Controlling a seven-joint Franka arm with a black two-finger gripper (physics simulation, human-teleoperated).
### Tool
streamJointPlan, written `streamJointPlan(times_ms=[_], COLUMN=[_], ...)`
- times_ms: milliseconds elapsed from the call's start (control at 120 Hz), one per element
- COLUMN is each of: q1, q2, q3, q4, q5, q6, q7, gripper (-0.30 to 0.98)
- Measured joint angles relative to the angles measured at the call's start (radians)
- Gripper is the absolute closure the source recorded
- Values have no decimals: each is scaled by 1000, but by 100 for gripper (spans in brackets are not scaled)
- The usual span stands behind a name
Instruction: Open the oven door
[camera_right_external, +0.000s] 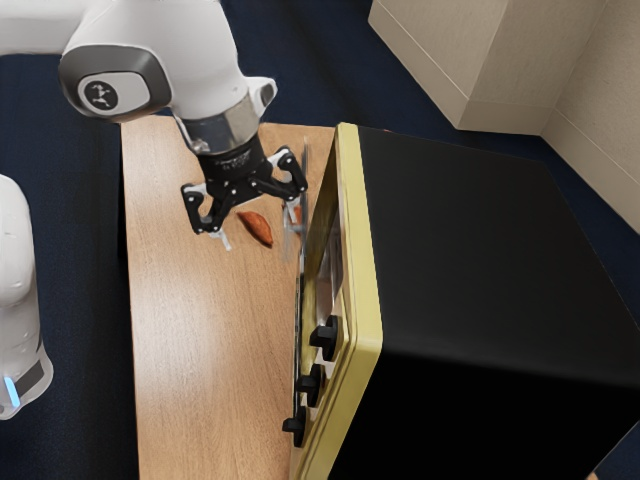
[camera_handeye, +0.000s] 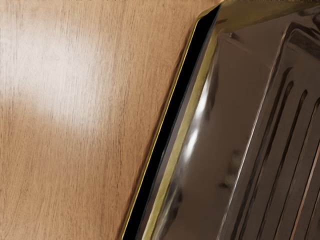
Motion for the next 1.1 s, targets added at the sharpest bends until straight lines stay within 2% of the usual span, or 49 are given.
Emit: streamJointPlan(times_ms=[250,808,1100], q1=[-7,-35,-35], q2=[-122,-272,-376], q3=[5,18,18], q4=[-114,-232,-317], q5=[-52,-69,-103], q6=[4,-2,-16], q7=[5,11,13], gripper=[0,0,0])
